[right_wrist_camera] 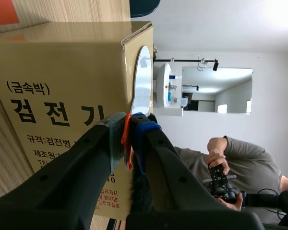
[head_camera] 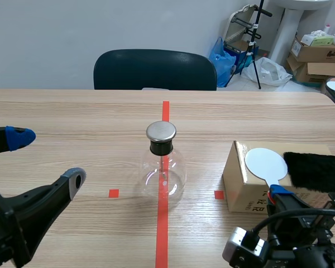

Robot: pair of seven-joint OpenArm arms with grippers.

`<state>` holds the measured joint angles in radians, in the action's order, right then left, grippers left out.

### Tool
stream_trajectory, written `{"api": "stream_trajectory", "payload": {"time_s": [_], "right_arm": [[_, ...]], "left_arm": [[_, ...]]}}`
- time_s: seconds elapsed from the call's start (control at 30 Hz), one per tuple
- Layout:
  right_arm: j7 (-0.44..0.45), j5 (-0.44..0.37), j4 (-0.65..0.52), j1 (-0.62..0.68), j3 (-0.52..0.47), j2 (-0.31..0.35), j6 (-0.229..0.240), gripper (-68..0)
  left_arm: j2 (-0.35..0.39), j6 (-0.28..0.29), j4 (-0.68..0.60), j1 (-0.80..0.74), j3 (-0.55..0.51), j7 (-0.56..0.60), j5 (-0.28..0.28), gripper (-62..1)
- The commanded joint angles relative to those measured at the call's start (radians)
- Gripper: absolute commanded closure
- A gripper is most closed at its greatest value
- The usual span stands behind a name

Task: Do the electroscope experiment

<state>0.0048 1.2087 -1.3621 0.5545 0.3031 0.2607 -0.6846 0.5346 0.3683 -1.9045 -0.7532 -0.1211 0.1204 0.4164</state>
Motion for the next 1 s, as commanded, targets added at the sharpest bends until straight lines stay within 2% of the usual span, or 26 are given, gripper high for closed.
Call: {"api": "stream_trajectory", "payload": {"time_s": [0.0, 0.3, 0.5, 0.53, 0.67, 0.73, 0.97], "right_arm": [[-0.006, 0.004, -0.015, -0.009, -0.009, 0.011, -0.011, -0.9], [-0.007, 0.019, -0.015, -0.008, -0.009, 0.011, -0.027, -0.9], [-0.015, 0.062, -0.021, -0.009, -0.009, 0.011, -0.098, -0.9], [-0.02, 0.071, -0.025, -0.009, -0.009, 0.011, -0.098, -0.9], [-0.071, 0.098, -0.061, -0.009, 0.012, 0.017, -0.098, -0.9], [-0.113, 0.109, -0.095, -0.01, 0.038, 0.027, -0.098, -0.9], [-0.284, 0.225, -0.139, -0.07, 0.168, 0.053, -0.098, -1.0]], "left_arm": [[-0.002, 0.002, -0.021, 0.001, -0.002, 0.011, 0.006, -62.3], [-0.002, 0.002, -0.021, 0.003, -0.002, 0.011, 0.006, -62.3], [0.031, 0.009, -0.021, 0.006, 0.024, 0.01, 0.006, -62.3], [0.043, 0.014, -0.021, 0.008, 0.036, 0.008, 0.006, -56.5], [0.095, 0.025, -0.017, 0.032, 0.08, -0.048, 0.006, -16.5], [0.113, 0.024, -0.002, 0.061, 0.108, -0.067, 0.006, -3.1], [0.175, 0.04, 0.162, 0.266, 0.262, -0.052, 0.006, -3.0]]}}
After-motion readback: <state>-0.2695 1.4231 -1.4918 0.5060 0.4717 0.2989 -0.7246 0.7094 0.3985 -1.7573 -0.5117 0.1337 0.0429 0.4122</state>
